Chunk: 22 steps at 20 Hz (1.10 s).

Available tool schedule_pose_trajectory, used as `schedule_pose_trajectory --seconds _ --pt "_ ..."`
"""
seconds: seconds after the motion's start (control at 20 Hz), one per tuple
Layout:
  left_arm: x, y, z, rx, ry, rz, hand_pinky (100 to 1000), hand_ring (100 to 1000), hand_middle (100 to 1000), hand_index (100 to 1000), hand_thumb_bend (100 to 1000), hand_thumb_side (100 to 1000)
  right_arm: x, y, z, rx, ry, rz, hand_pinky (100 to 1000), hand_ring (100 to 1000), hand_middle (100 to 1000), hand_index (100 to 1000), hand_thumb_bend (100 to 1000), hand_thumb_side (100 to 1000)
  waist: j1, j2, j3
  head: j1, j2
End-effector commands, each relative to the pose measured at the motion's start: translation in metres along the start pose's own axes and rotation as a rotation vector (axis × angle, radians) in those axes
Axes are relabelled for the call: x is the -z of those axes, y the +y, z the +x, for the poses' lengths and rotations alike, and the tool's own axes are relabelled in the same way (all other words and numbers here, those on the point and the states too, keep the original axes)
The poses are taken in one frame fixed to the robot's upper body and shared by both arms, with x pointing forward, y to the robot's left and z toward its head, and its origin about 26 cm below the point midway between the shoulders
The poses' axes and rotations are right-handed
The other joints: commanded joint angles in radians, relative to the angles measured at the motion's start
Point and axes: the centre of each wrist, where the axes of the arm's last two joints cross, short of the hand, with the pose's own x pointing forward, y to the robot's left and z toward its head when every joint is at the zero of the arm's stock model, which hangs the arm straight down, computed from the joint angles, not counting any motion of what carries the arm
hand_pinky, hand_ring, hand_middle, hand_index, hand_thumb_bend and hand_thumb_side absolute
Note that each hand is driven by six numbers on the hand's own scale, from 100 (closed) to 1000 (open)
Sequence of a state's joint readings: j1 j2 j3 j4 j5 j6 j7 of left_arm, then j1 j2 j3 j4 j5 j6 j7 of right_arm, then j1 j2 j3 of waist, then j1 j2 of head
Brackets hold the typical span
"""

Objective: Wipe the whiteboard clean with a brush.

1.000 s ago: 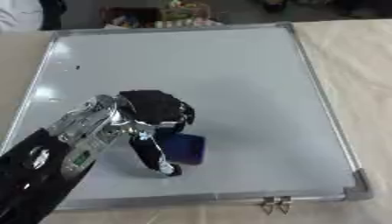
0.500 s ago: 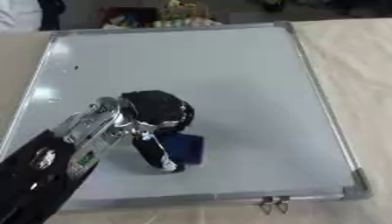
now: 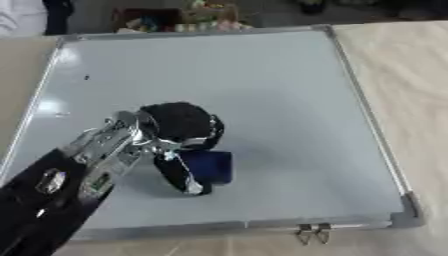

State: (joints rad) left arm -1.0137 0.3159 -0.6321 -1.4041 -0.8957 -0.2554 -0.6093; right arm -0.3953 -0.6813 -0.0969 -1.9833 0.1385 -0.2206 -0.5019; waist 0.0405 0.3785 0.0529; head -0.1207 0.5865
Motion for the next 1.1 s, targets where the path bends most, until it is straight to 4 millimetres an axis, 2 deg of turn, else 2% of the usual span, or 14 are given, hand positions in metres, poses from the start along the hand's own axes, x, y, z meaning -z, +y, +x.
schedule_pose_trajectory --seconds 0.05,0.3,1.1 --pt "-0.0015 0.0016 -0.0015 0.001 0.002 0.004 533 663 659 157 441 381 0.0061 -0.0033 0.0050 0.003 -0.030 -0.003 835 816 827 887 100 1000 -0.005 -0.019 -0.002 0.000 -0.009" --pt "-0.0016 0.0011 -0.0015 -0.027 0.012 0.009 509 643 664 155 402 358 0.0058 -0.0034 0.0049 0.005 -0.030 -0.002 835 816 827 887 100 1000 -0.005 -0.020 0.000 -0.002 -0.008" --pt "-0.0025 -0.0001 -0.0009 -0.042 0.056 0.029 412 529 522 156 330 385 0.0059 -0.0032 0.0050 0.009 -0.031 0.001 835 815 827 887 100 1000 -0.013 -0.021 0.012 0.000 -0.009"
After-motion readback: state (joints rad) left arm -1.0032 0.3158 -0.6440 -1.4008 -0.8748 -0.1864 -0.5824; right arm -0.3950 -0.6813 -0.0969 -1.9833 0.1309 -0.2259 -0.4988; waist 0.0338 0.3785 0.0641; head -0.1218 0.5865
